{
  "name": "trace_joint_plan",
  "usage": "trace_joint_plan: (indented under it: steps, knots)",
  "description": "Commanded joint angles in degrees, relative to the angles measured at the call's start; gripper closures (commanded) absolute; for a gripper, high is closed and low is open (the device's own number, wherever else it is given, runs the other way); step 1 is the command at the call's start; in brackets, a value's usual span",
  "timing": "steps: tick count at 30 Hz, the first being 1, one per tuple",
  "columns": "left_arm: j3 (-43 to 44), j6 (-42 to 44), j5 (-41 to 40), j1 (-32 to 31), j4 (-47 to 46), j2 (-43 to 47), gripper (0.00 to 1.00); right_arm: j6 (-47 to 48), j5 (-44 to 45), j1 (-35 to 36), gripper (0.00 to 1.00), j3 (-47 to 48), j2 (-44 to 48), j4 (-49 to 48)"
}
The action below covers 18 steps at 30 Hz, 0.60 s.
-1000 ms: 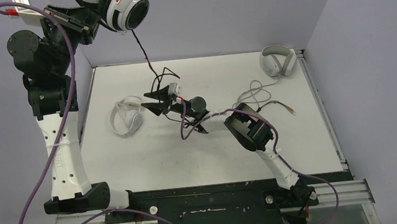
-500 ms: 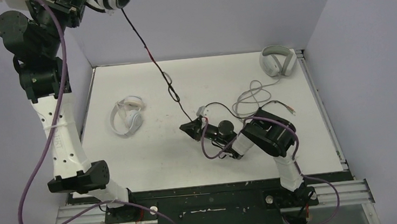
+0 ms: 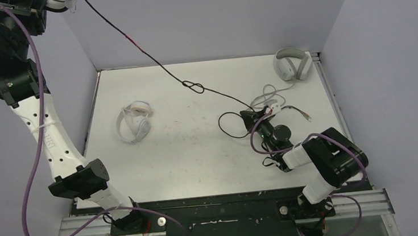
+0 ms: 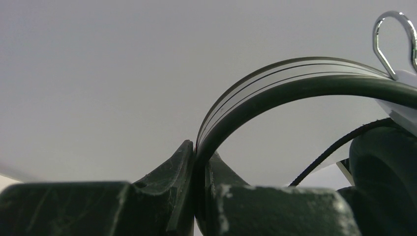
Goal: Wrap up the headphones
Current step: Place the headphones at the center of the board.
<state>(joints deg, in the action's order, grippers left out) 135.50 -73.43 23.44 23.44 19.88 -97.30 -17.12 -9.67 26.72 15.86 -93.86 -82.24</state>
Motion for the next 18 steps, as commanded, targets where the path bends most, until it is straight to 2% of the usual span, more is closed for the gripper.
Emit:
trace_joint_plan:
  steps: [1, 9, 11, 18]
  knots:
    - [0.65, -3.63, 0.27, 2.72, -5.81, 3.98, 1.00, -1.26, 11.12, -3.28, 1.00, -0.33, 10.30, 10.36]
    - [-1.73, -2.62, -0.59, 4.86, -4.34, 5.03, 1.00, -7.56, 22.51, -15.60, 1.00, -0.18, 24.23, 33.46]
    - [-2.33, -1.85, -1.33, 5.11, -3.84, 5.54, 1.00, -6.78, 21.94, -18.01, 1.00, -0.67, 27.21, 34.64]
    - [-3.18, -0.88, -1.93, 5.88, -2.82, 6.07, 1.00, -8.16, 29.44, -18.75, 1.00, -0.19, 31.70, 40.89]
